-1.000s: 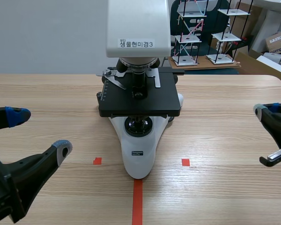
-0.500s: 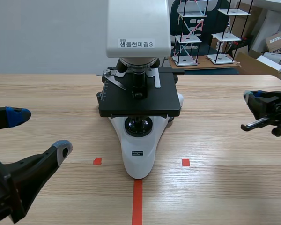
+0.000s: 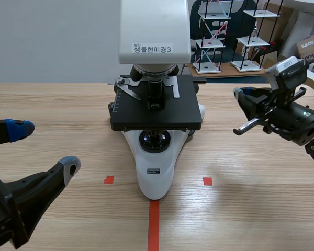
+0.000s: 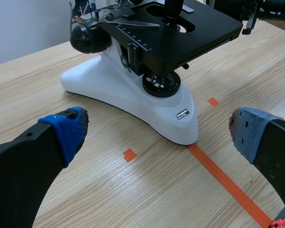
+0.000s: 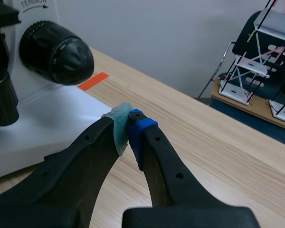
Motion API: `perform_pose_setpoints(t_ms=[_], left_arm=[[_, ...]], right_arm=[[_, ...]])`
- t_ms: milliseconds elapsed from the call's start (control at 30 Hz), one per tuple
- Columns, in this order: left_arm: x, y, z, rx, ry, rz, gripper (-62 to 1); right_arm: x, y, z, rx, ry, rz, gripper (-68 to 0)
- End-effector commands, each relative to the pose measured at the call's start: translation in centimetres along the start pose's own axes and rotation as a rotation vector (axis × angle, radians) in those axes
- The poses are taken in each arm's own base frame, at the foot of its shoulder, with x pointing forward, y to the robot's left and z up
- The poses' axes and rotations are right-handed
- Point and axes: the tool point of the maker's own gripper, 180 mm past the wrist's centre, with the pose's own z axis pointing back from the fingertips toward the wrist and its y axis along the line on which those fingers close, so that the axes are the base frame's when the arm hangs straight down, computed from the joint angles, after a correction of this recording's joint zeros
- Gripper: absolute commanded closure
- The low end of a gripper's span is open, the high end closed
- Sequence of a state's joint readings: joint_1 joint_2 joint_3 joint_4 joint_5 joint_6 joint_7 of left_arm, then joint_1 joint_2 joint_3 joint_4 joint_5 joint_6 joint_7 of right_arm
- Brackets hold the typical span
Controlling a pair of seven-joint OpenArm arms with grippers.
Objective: Point at the fine focus knob
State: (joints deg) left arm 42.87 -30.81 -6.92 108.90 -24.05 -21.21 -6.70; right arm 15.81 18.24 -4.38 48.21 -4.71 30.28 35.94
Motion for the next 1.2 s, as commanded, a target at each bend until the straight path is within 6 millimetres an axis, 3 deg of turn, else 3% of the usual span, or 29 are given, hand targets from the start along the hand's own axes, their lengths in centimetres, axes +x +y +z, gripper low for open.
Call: perform_pose_setpoints(t_ms=[0,1167], left_arm=[[0.86,-0.25,-0.07,-0.006,-0.031,0.002,-62.3],[0.86,-0.25,-0.07,-0.006,-0.031,0.002,-62.3]], right_arm=[[2.06,-1.22,-0.63,-0.019,-0.056,0.026,0.1],[1.90,-1.16,-0.91,-0.016,-0.039,0.033,0.1]])
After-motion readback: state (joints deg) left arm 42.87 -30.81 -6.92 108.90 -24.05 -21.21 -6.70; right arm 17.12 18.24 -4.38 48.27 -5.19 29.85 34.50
